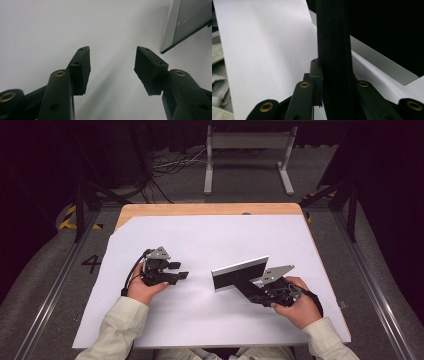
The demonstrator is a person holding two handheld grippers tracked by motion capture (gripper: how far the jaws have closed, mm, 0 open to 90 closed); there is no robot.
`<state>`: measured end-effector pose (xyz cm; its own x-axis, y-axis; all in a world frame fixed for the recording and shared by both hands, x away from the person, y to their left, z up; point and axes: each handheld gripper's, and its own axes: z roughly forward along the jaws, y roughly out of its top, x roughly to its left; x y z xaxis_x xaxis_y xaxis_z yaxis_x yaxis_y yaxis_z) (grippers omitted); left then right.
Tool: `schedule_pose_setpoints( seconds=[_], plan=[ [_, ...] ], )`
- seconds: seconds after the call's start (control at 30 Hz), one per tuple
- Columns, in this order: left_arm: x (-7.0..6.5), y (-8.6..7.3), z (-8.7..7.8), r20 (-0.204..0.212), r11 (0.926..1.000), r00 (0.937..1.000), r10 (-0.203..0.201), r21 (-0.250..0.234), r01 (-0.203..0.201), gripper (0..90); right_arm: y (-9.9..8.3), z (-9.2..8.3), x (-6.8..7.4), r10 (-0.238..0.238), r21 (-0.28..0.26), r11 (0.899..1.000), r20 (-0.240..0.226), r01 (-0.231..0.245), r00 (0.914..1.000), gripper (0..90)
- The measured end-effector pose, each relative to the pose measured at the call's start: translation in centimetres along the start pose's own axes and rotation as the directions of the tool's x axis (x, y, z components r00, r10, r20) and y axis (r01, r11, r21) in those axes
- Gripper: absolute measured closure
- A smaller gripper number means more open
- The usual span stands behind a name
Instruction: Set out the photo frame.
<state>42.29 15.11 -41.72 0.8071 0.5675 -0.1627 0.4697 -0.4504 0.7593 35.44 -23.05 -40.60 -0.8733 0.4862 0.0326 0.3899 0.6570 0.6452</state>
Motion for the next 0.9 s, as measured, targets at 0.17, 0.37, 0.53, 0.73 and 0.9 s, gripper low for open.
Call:
schedule_pose_setpoints(
  seconds=[0.17, 0.37, 0.53, 0.73, 0.9],
  plan=[
    [-0.05, 0.0, 0.08, -0.003, 1.0, 1.0, 0.0, 0.005, 0.0, 46.9, -0.44, 0.43, -0.21, -0.013, 0.054, 0.998, 0.007, 0.013, 0.9999, 74.7],
    [-0.05, -0.11, 0.01, -0.007, 0.9999, 1.0, -0.005, 0.009, 0.005, 46.4, -0.52, 0.83, -0.2, -0.039, 0.1, 0.994, 0.013, 0.038, 0.9992, 73.4],
    [0.07, -0.13, -0.14, -0.013, 1.0, 0.9999, 0.005, 0.007, -0.005, 46.0, -0.59, 0.88, -0.34, -0.032, 0.11, 0.994, 0.034, 0.028, 0.9989, 64.6],
    [-0.05, -0.16, -0.01, -0.007, 0.9999, 0.9999, -0.009, 0.013, 0.009, 45.7, -0.66, 0.67, -0.34, -0.008, 0.106, 0.994, 0.032, 0.005, 0.9995, 58.7],
    [-0.07, -0.02, 0.16, -0.004, 0.9998, 1.0, -0.005, 0.018, 0.005, 44.1, -0.61, 0.09, -0.33, 0.009, 0.083, 0.996, 0.03, -0.011, 0.9995, 52.1]
  ],
)
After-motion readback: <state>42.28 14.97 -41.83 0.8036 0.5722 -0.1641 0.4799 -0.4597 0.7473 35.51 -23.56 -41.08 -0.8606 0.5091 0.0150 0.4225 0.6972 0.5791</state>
